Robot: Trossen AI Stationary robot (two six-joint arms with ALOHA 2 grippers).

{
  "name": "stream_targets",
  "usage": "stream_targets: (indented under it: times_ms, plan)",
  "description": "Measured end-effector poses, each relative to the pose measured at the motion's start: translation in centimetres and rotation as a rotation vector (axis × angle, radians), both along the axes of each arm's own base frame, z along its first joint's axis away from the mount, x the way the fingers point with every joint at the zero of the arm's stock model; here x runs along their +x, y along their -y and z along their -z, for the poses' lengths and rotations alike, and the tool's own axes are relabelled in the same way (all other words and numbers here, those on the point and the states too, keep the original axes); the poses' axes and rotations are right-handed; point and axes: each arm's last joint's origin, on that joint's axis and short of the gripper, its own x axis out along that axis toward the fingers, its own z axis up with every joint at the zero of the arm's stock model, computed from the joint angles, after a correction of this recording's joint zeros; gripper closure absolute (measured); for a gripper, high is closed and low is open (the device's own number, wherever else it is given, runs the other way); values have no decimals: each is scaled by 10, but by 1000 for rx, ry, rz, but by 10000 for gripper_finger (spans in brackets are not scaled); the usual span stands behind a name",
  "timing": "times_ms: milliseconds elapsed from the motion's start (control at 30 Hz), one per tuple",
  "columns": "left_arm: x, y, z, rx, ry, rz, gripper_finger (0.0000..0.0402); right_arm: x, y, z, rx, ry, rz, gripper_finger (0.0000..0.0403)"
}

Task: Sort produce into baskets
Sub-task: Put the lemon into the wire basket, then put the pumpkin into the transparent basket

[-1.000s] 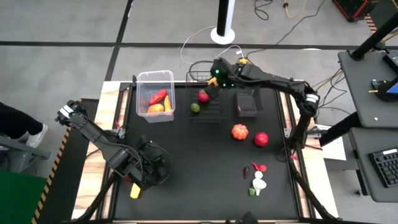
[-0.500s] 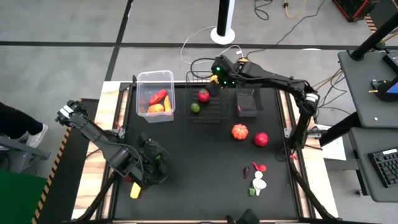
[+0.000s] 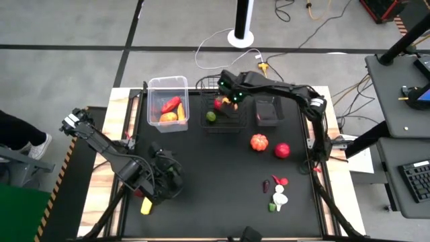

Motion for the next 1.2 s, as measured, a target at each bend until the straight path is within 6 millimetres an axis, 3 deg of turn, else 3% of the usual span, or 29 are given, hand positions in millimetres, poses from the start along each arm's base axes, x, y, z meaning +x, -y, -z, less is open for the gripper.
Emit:
stream_targets:
  times_ms: [133, 267, 700, 1067, 1200]
  plan:
    - [0, 0, 0, 1, 0, 0, 180, 6, -12, 11, 11, -137, -204, 154]
    - [0, 0, 0, 1, 0, 0, 180, 16, -18, 19, 2, -165, -304, 154]
    - [0, 0, 0, 2, -2, 0, 180, 31, -18, 46, 26, -193, -347, 150]
    - [0, 0, 0, 3, -3, 1, 180, 33, -18, 47, 20, -189, -349, 70]
    - [0, 0, 0, 1, -2, 1, 180, 30, -19, 35, -10, -172, -334, 52]
